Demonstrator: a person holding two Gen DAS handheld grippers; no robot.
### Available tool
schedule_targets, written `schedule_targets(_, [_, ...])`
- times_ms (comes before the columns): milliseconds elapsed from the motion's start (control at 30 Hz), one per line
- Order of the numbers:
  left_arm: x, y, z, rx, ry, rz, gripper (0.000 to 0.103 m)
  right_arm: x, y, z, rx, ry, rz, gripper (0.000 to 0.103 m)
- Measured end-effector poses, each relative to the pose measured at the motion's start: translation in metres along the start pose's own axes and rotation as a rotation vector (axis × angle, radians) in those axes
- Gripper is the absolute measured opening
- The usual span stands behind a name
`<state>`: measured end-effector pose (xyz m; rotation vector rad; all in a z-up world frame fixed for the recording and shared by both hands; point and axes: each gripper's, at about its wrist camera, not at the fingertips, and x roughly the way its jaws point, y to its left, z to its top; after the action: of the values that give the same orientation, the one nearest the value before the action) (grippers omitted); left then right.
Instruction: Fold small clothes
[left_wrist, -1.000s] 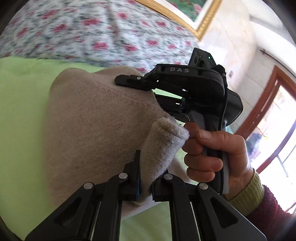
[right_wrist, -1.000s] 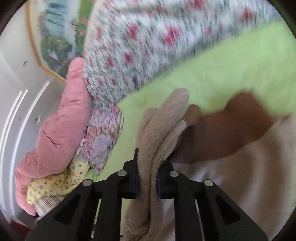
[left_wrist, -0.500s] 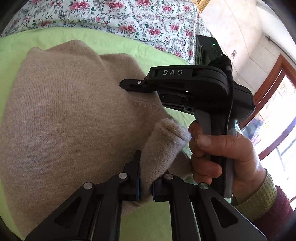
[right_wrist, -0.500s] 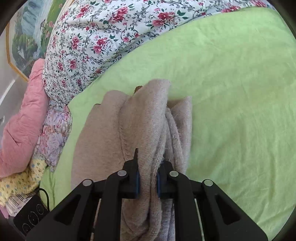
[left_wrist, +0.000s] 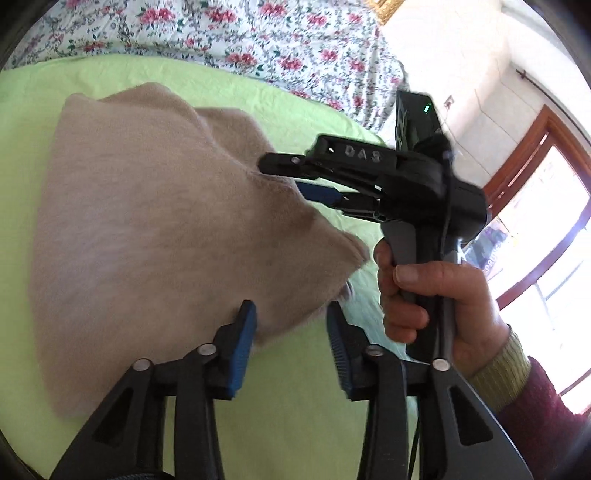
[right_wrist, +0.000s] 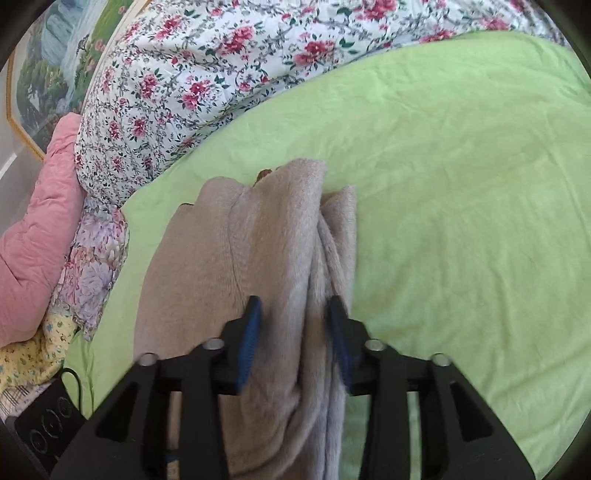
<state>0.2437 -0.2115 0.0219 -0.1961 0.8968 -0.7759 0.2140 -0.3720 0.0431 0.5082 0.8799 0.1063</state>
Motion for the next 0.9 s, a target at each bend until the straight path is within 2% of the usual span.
schedule_targets(33, [-0.01, 0.002, -0.002, 0.004, -0.008, 0.01, 0.052, -0.005, 0.0, -0.003, -0.007, -0.007, -0.019, 0.066])
schedule_targets(167, [-0.046, 0.026, -0.004, -0.04, -0.051, 0.057, 0.07, -0.016, -0.011, -0.015, 0.018, 0.003, 0.011, 0.067])
schedule_targets(267, [-0.06, 0.055, 0.008, -0.117, -0.052, 0.079, 0.071, -0.019, -0.016, -0.019, 0.042, 0.004, 0.029, 0.067])
schedule_targets(333, [-0.065, 0.072, 0.018, -0.155, -0.046, 0.124, 0.071, -0.019, -0.016, -0.019, 0.046, 0.007, 0.042, 0.067])
schedule_targets(433, [-0.068, 0.095, 0.032, -0.215, -0.057, 0.14, 0.078, -0.013, -0.016, -0.017, 0.055, 0.018, 0.065, 0.067])
schedule_targets(467, [-0.067, 0.102, 0.035, -0.227, -0.049, 0.128, 0.081, -0.01, -0.016, -0.016, 0.06, 0.021, 0.071, 0.067])
schedule_targets(600, [-0.042, 0.125, 0.051, -0.272, 0.05, 0.084, 0.081, -0.001, -0.017, -0.015, 0.082, 0.033, 0.087, 0.067])
schedule_targets(700, [-0.022, 0.139, 0.058, -0.298, 0.074, 0.098, 0.081, 0.009, -0.018, -0.013, 0.094, 0.061, 0.103, 0.067])
schedule_targets(800, [-0.003, 0.157, 0.058, -0.359, 0.105, 0.022, 0.092, 0.019, -0.019, -0.009, 0.1, 0.08, 0.116, 0.067])
schedule_targets(833, [0.006, 0.165, 0.058, -0.384, 0.107, -0.02, 0.093, 0.022, -0.02, -0.008, 0.106, 0.082, 0.122, 0.067])
schedule_targets(900, [0.01, 0.168, 0.058, -0.377, 0.075, -0.045, 0.091, 0.03, -0.025, -0.006, 0.14, 0.09, 0.138, 0.067])
